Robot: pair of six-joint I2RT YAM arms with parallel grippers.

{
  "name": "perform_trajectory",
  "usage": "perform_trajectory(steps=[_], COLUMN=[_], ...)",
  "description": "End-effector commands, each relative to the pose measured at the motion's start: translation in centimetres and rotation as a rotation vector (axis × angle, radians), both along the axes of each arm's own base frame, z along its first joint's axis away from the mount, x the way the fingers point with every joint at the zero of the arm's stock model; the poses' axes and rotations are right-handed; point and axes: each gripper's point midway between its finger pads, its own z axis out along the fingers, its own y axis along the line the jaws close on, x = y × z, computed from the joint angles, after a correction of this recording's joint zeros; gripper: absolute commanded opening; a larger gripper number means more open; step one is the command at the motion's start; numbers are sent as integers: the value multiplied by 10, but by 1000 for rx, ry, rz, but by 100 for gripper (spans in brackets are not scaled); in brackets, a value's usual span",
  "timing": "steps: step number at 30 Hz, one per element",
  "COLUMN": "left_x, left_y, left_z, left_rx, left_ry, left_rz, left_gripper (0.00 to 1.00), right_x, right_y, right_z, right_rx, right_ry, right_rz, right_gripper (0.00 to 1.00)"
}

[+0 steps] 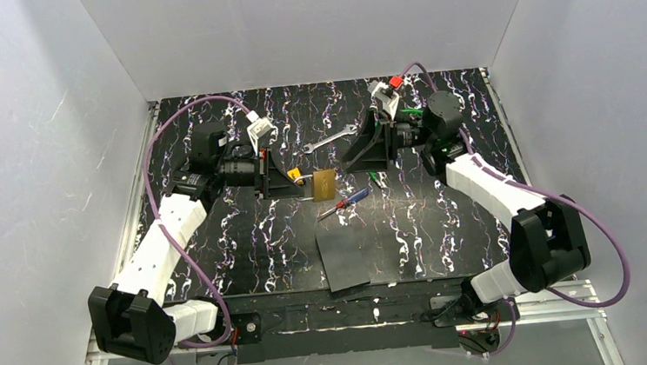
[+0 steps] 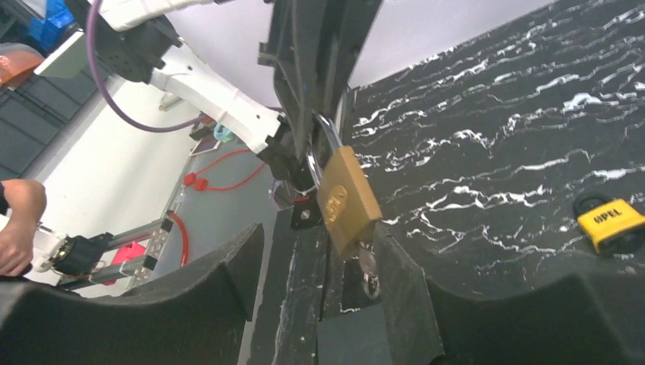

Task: Lock with the key
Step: Lock the lock.

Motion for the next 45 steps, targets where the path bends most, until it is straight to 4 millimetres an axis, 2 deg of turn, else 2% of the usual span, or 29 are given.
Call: perform_trajectory(steps=[1,7,14,21,31,35,41,45], left_x=[-25,-33,-34,-33,-31,-27,-17,-10], left_y=[3,4,4,4,3,5,18,28], left_z=[40,46,46,44,43,43,48,52], left_rx=[-92,-120,-125,-123,-123,-121,-115,-116], left_ry=[-139,-135,-124,-121,-117,-117,-151,-160], left_rz=[-119,-162,-171,-171,-167,-153,-105,-74], left_gripper=[0,0,0,0,0,0,0,0], right_x=[-4,-3,-19,-25,-28,-31,-22,-12], right_y=[-7,-7,5,10,13,12,5,-2], right_z=[-18,-34,-40,-41,-44,-43,-50,-61], right_rx=[-76,-109,-110,-109,-114,-112,-137,-160], right_ry=[-100,-93,-99,-95,-86,-84,-66,-48], right_rz=[3,8,69,96,109,117,68,24], right_gripper=[62,54,49,42,20,2,1,1])
